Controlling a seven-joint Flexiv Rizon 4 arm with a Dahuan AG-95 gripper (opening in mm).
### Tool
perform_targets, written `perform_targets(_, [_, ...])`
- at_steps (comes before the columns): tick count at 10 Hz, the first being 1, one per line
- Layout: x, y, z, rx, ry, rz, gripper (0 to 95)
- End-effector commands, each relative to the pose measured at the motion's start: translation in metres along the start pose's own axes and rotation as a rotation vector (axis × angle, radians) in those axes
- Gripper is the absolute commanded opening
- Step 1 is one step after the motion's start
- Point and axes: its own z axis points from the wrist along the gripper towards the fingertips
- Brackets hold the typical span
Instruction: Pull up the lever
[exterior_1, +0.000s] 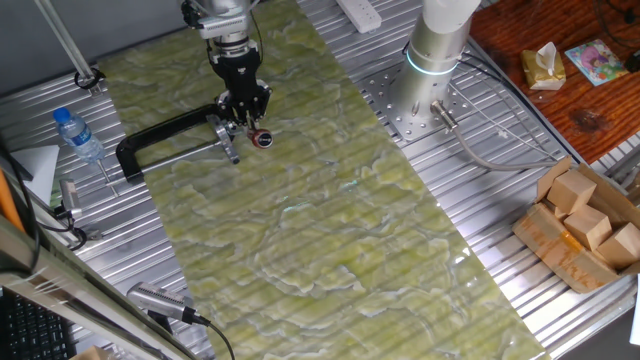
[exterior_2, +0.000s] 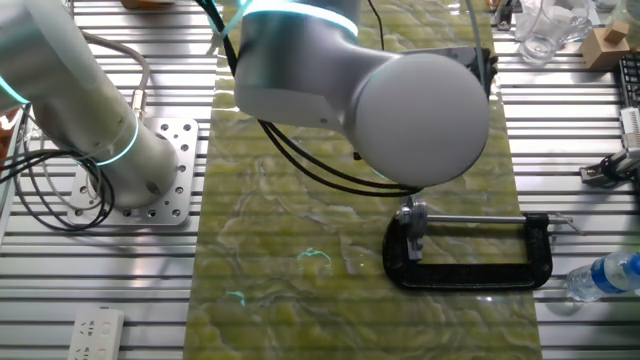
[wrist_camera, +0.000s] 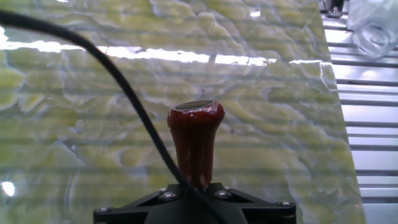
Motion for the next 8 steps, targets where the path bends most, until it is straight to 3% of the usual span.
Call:
perform_targets(1, [-0.004, -0.002, -0.051, 0.013, -0.012, 0.011, 0.0])
perform_targets(5, [-0.006, -0.005, -0.046, 0.031, -0.022, 0.021, 0.0])
perform_targets(7, [-0.005, -0.006, -0.041, 0.019, -0.013, 0.03, 0.0])
perform_targets(8, [-0.004, -0.007, -0.038, -0.001, 0.004, 0.043, 0.0])
